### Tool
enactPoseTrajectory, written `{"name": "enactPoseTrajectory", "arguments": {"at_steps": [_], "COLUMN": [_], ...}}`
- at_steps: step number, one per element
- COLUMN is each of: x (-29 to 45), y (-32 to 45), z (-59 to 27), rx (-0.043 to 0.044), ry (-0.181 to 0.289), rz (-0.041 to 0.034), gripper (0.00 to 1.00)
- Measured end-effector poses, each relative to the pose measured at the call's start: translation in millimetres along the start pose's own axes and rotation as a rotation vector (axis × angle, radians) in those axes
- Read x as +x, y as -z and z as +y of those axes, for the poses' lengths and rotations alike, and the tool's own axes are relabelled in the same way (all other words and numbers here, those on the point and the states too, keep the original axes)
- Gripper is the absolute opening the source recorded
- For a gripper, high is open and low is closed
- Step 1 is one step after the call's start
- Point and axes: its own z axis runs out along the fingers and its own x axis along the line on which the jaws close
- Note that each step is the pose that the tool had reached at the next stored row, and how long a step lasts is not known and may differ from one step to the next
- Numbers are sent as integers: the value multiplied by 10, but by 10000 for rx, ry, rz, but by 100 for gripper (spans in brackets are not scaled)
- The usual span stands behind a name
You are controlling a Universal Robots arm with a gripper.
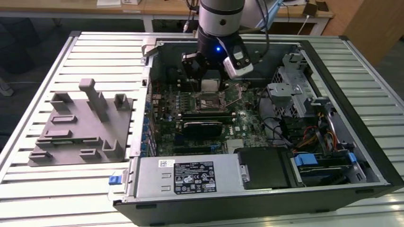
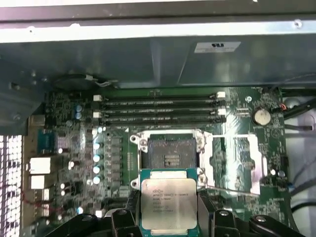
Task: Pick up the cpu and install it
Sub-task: 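Pick up the cpu and move it towards the insertion slot, then place the cpu into insertion slot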
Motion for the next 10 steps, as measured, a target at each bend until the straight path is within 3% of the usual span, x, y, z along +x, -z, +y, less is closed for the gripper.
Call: {"name": "enactPoseTrajectory", "arguments": {"at_steps": [5, 10], "x": [2, 2], "y": [-61, -66], "z": [63, 66], "rx": [-1, 1], "ry": [0, 0], "rz": [0, 1], "gripper": [55, 55]}}
